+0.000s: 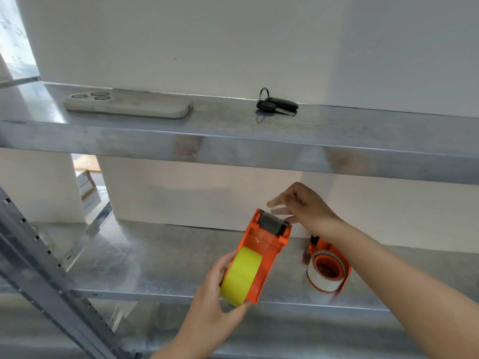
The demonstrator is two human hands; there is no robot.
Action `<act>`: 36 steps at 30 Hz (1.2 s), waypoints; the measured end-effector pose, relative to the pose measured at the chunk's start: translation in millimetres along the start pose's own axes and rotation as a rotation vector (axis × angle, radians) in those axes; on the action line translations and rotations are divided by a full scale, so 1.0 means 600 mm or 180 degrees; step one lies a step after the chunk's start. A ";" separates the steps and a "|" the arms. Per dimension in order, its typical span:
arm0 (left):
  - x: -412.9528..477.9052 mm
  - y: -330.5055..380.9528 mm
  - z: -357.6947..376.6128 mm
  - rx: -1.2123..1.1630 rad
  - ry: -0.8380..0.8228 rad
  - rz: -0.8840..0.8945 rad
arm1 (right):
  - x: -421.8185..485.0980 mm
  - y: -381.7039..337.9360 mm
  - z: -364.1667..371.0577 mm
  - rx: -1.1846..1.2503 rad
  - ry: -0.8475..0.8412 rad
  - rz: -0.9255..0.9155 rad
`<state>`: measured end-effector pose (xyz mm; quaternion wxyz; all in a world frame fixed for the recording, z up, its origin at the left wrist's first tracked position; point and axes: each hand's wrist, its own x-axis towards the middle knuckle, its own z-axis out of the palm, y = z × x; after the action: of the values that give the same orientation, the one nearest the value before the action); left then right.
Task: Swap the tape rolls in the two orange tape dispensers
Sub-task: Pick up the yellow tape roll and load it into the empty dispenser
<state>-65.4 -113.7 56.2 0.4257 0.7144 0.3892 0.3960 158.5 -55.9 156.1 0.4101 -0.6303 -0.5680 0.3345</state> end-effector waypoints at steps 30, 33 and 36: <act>-0.015 -0.021 0.008 -0.1620 0.0625 -0.0480 | -0.027 0.075 0.109 0.3185 -0.0404 0.1642; -0.002 -0.018 0.009 -0.1986 0.0712 -0.0751 | -0.038 0.087 0.124 0.3177 -0.0194 0.1250; 0.019 -0.025 0.016 -0.2224 0.0823 -0.1137 | -0.048 0.115 0.143 0.2912 -0.0136 0.1005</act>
<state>-55.6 -101.5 41.8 0.6523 0.3924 0.3995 0.5107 108.9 -74.2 55.2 0.5776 -0.4568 -0.2684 0.6210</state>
